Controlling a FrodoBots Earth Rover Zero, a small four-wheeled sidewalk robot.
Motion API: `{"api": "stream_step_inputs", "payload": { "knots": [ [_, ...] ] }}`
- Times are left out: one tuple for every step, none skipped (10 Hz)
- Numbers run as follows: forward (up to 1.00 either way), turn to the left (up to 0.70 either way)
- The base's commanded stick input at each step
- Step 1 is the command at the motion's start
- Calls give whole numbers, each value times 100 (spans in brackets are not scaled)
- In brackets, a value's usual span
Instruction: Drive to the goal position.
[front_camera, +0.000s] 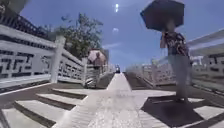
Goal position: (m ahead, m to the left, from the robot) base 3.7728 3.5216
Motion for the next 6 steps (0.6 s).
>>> {"api": "stream_step_inputs", "payload": {
  "knots": [
    [45, 0],
    [45, 0],
    [45, 0],
    [45, 0],
    [45, 0],
    [45, 0]
  ]
}}
